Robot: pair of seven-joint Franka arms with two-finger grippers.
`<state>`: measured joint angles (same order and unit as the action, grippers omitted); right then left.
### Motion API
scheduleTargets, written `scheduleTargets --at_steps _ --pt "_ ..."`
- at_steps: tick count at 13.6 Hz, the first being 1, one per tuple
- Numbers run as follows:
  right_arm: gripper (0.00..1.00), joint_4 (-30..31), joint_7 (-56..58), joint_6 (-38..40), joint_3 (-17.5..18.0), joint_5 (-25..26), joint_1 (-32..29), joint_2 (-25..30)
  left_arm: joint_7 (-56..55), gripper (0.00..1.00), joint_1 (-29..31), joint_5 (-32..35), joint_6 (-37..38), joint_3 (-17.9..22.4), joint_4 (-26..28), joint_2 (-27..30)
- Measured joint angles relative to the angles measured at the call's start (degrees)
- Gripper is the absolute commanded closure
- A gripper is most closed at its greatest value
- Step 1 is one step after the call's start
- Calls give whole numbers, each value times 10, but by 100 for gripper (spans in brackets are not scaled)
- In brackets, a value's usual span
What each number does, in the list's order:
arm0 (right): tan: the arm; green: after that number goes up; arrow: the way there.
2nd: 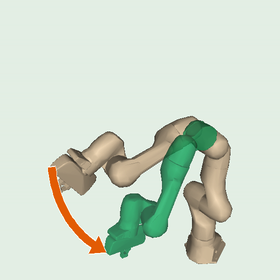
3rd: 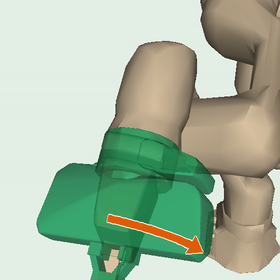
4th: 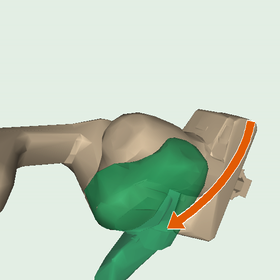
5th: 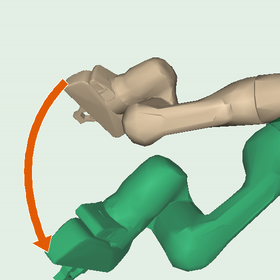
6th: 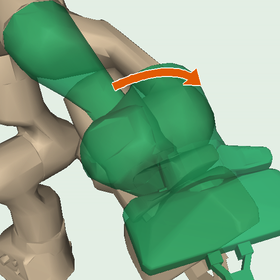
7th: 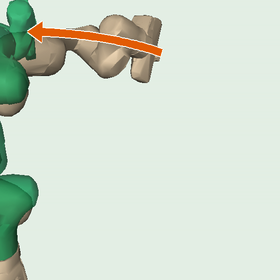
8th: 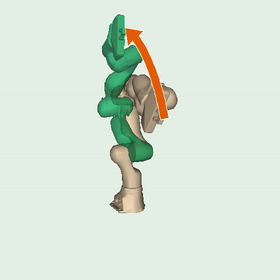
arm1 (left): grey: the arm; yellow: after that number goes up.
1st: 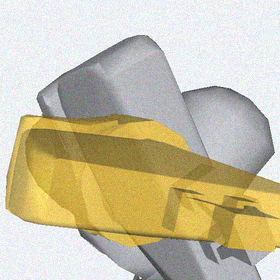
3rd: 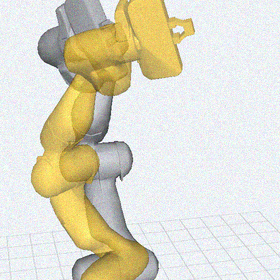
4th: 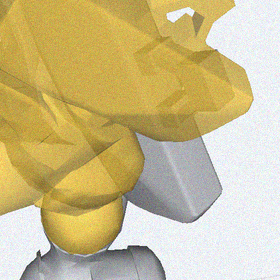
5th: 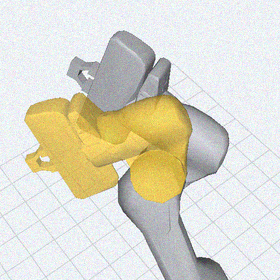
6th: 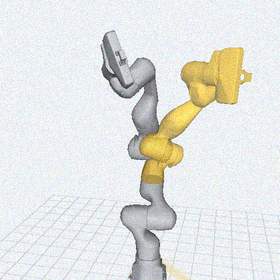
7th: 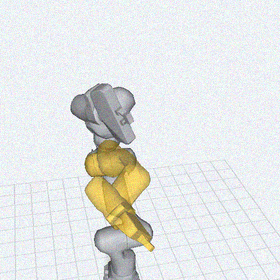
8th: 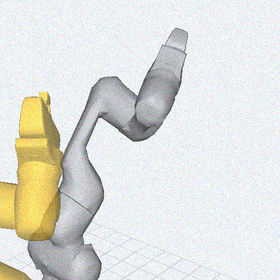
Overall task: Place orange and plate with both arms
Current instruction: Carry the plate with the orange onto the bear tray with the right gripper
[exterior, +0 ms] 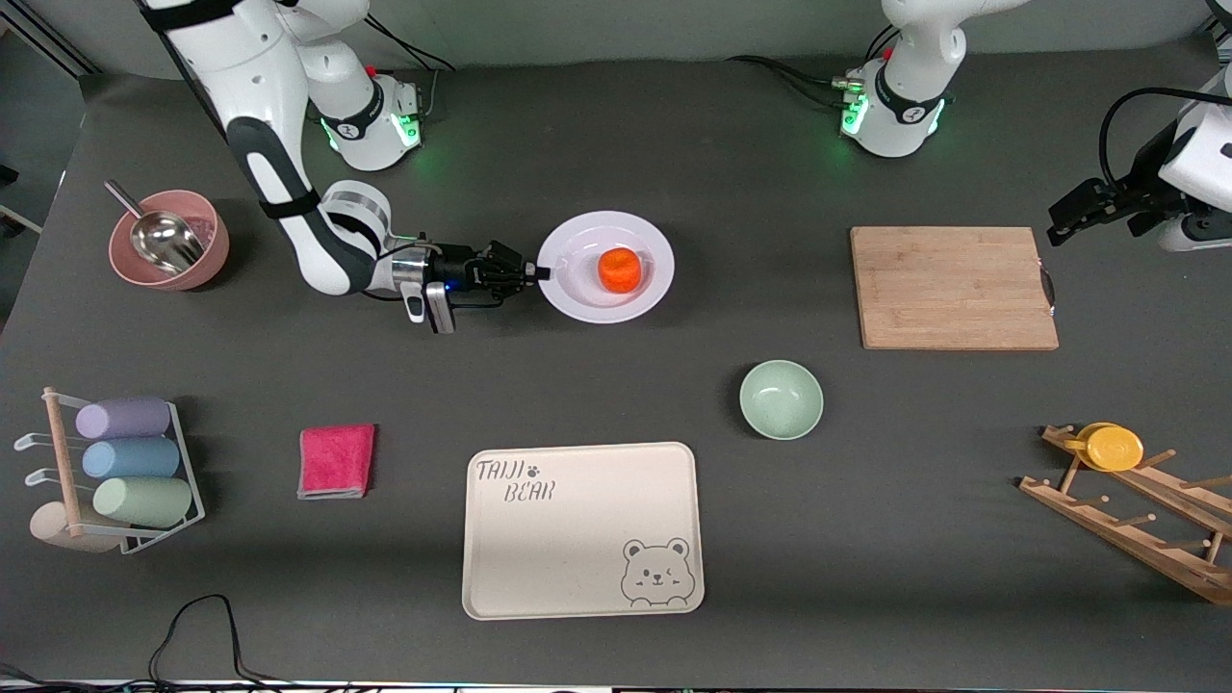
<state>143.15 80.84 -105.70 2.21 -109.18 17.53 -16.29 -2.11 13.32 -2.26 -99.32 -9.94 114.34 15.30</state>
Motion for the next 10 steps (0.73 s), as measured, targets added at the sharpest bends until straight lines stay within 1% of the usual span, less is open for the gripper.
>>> scheduleTargets --at_steps 3,6,8,10 --pt "100 3 -63 0 0 0 0 58 0 0 -1 0 2 -1 1 -1" --pt "100 8 -138 -1 0 10 -6 94 -1 0 -4 0 3 -3 7 -1" --pt "100 -2 -182 -1 -1 60 -34 97 -1 0 -5 0 3 -3 7 -1" --pt "100 -34 -230 -1 -3 109 -73 88 -1 0 -5 0 1 -3 7 -1"
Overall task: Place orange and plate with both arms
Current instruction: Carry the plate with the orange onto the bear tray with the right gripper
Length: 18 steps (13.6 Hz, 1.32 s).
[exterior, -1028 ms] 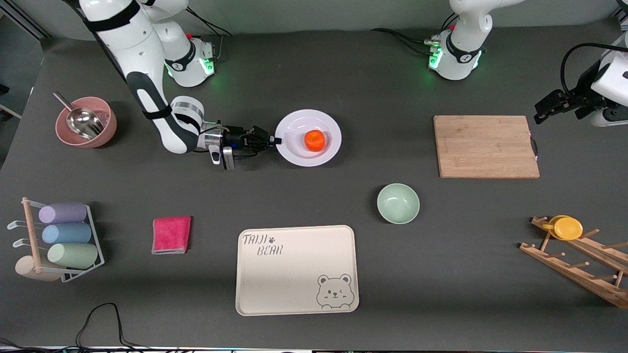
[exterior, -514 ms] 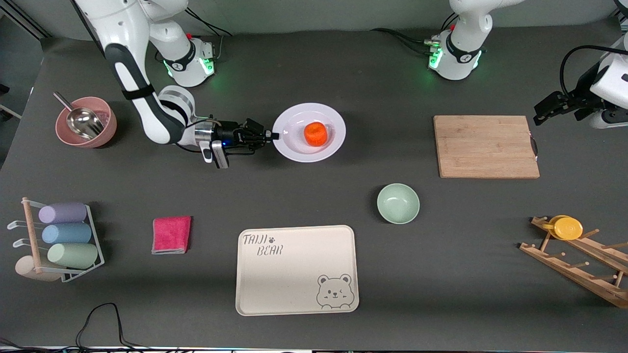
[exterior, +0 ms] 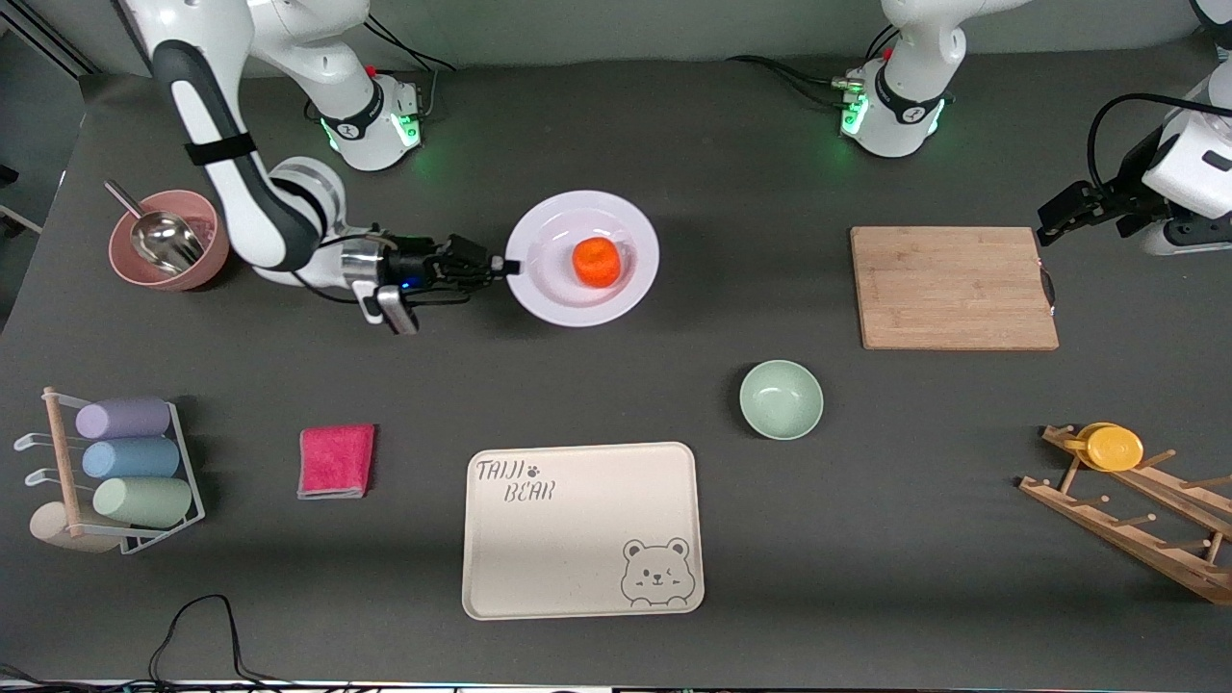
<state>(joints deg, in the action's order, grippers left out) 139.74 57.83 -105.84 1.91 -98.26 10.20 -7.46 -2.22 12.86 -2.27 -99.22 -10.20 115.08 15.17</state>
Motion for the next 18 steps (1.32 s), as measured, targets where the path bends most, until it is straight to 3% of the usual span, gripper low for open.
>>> scheduleTargets --at_steps 4,13,18 --pt "100 -118 -87 -1 -2 32 -26 -65 0 0 0 0 -8 0 -1 0" --pt "100 -530 -261 -11 -22 61 -25 -329 -35 0 -6 -26 -16 0 0 -2" --pt "100 -692 -317 -55 -22 74 -23 -446 -40 0 -8 -27 -21 -2 6 -17"
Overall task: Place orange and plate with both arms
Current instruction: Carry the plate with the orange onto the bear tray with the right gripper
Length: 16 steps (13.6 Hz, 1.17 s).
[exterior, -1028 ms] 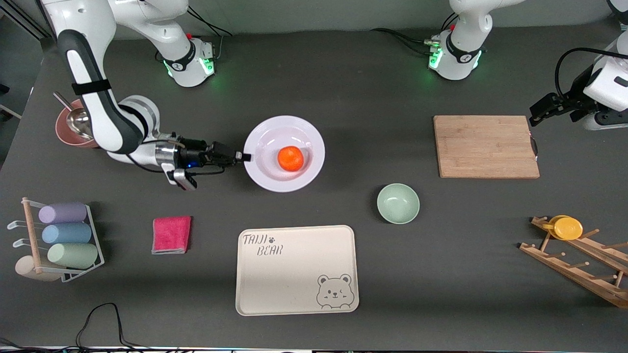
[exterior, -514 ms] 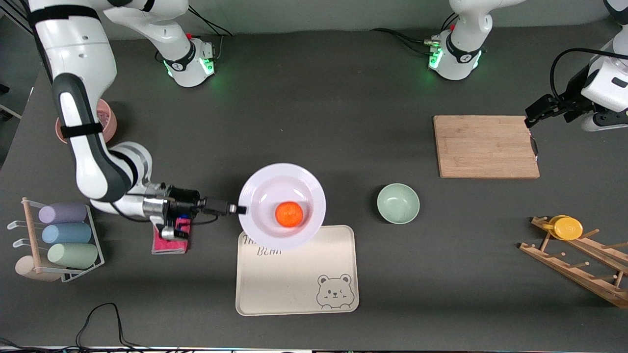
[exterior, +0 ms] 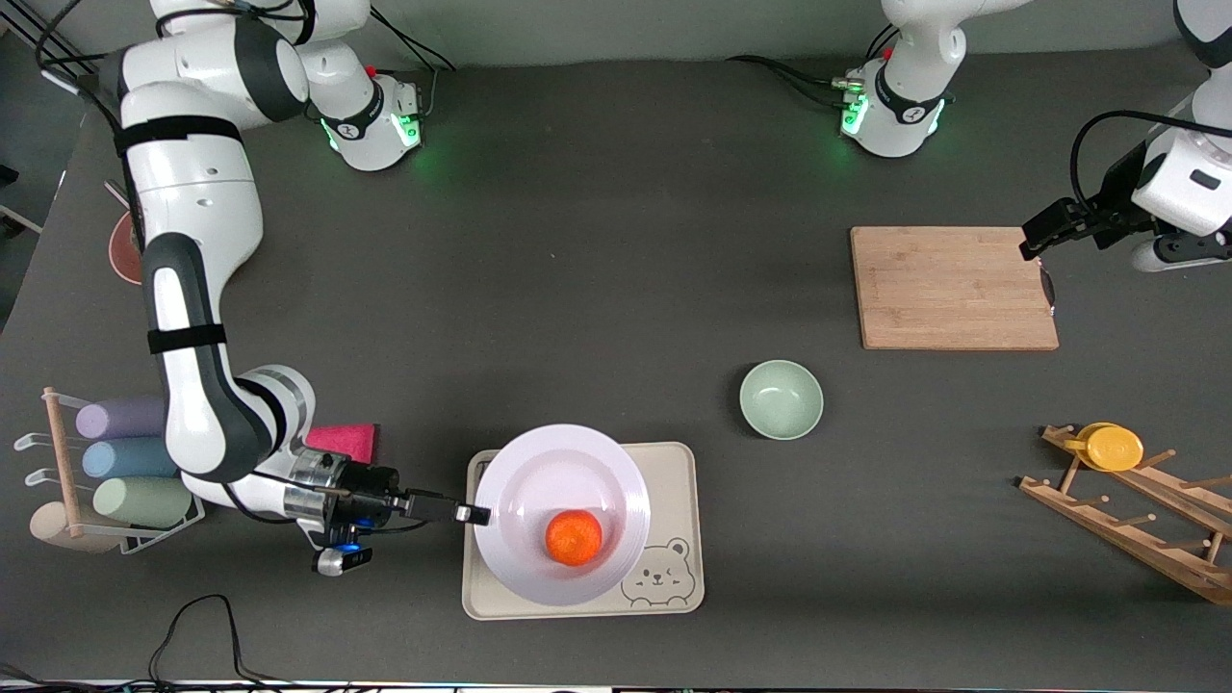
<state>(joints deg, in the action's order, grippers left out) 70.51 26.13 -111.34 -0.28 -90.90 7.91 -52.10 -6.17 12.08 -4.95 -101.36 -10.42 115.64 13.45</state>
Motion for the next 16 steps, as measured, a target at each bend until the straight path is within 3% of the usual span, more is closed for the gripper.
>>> scheduleTargets --at_steps 8,16 --pt "100 -29 118 -11 0 11 4 -86 -1 0 -1 0 -1 -1 1 -1" --pt "100 -38 226 -13 0 7 2 -135 -2 0 -2 2 -2 -10 2 -1"
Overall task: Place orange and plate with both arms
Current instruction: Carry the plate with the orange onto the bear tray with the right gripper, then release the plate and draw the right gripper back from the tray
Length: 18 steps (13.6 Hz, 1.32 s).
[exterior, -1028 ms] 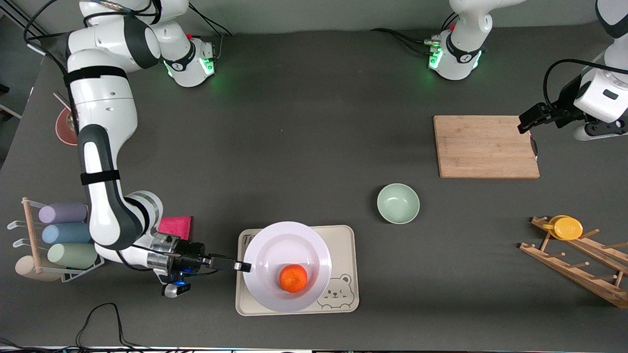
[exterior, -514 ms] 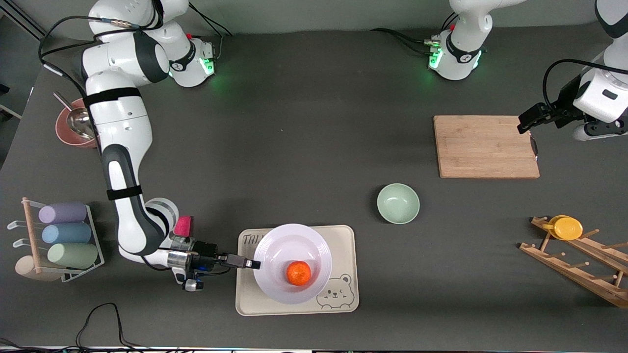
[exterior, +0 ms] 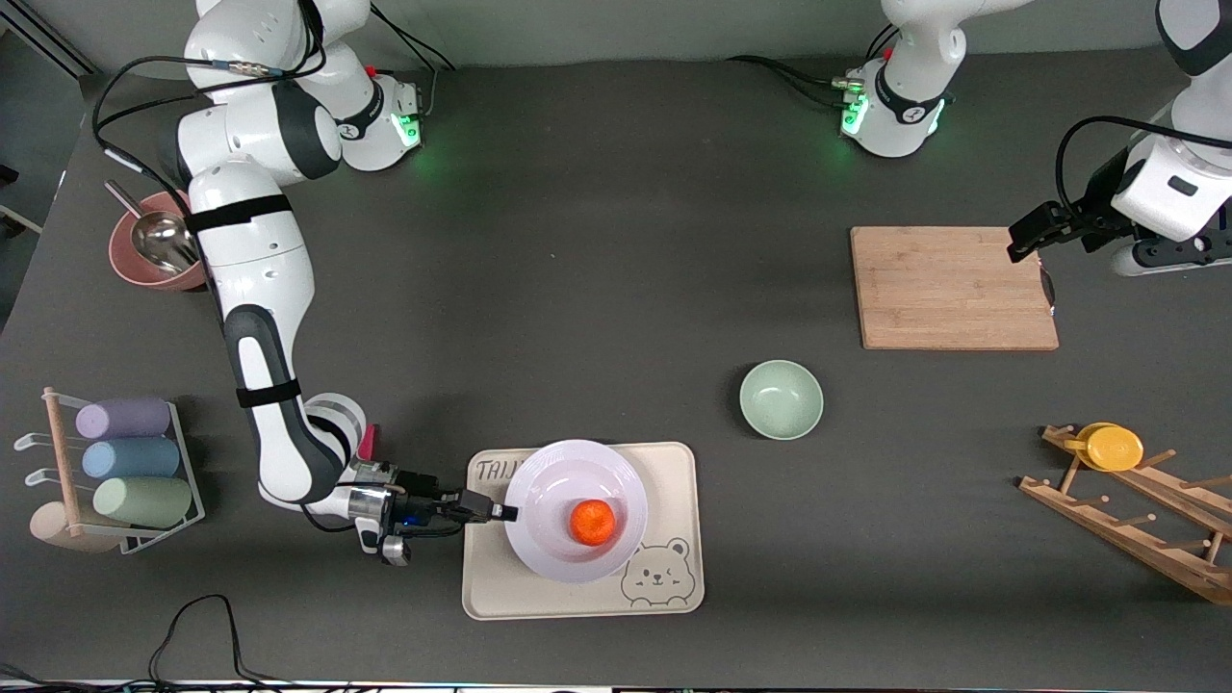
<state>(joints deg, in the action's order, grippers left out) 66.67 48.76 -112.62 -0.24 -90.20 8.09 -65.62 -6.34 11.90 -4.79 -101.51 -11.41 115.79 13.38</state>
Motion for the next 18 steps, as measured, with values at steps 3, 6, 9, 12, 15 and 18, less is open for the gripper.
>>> scheduleTargets --at_steps 3,6,9,12,15,18 --pt "100 -3 2 -11 0 0 -2 -6 0 0 0 0 0 1 0 0" --pt "100 -3 3 -26 0 -5 -2 -9 -1 0 1 1 1 3 0 0" --pt "100 -3 3 -34 0 -31 -2 -13 -1 0 1 1 2 3 0 1" --pt "100 -3 3 -34 0 -38 -1 -18 -2 0 1 1 2 3 0 1" --pt "60 -3 3 -34 1 -39 -1 -18 -3 0 1 1 2 3 0 1" --pt "55 -4 3 -34 2 -42 -1 -18 -5 0 1 11 2 2 0 1"
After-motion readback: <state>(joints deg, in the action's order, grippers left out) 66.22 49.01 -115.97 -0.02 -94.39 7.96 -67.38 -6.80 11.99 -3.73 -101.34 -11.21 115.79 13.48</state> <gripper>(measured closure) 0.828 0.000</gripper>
